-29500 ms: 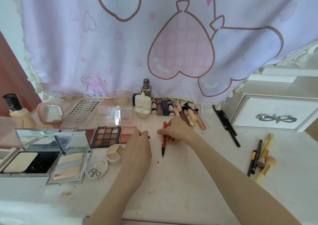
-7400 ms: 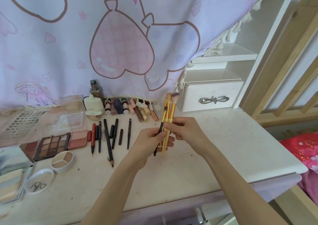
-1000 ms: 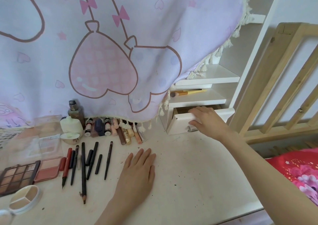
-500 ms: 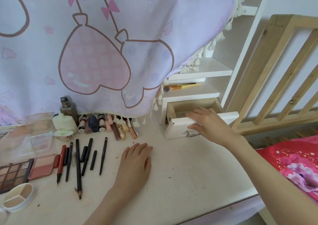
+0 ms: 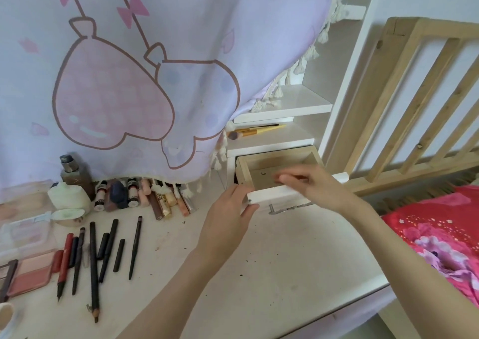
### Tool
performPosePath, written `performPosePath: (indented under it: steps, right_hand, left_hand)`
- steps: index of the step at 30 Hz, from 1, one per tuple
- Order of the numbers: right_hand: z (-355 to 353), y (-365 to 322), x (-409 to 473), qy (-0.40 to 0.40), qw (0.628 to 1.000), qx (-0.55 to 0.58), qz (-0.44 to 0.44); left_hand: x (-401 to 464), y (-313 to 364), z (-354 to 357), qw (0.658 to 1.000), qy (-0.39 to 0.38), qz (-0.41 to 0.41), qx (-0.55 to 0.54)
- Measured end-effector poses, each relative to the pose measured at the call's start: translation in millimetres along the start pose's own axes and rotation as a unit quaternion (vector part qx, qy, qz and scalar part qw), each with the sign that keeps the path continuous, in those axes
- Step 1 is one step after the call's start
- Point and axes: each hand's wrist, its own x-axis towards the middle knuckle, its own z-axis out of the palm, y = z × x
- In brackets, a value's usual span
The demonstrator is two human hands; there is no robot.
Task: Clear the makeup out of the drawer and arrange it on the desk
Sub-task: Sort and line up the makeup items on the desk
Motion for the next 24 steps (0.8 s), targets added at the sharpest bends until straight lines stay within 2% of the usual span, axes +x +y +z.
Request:
performPosePath:
  steps: [3,6,8,11,24]
  right_hand:
    - [-12.3,9.5,25.2,-0.01,0.995,-0.082,0.062]
    - [-12.0,19.2,37.1,-0.077,0.979,-0.146,0.117]
    - [-7.4,21.2,36.4,-0.122,0.973,-0.145,0.129]
    - [-2.6,23.7,31.5,-0.142,0.971,-0.133,0.138]
    - [14.5,20.6,34.2,-0.209,0.942,-0.233,0.121]
  left_hand:
    - [-3.2,-0.7,-0.3,0.999,0.006,0.029,0.018]
    - [-11.1,-2.2,0.8,0.995,0.014,0.082,0.046]
    - [-15.3,-3.5,1.3,0.993,0.02,0.107,0.054]
    - [-18.4,-5.7,2.3,0.989,0.017,0.133,0.057]
    - [-21.9,-2.8,-0.7,0.992,-0.017,0.106,0.067]
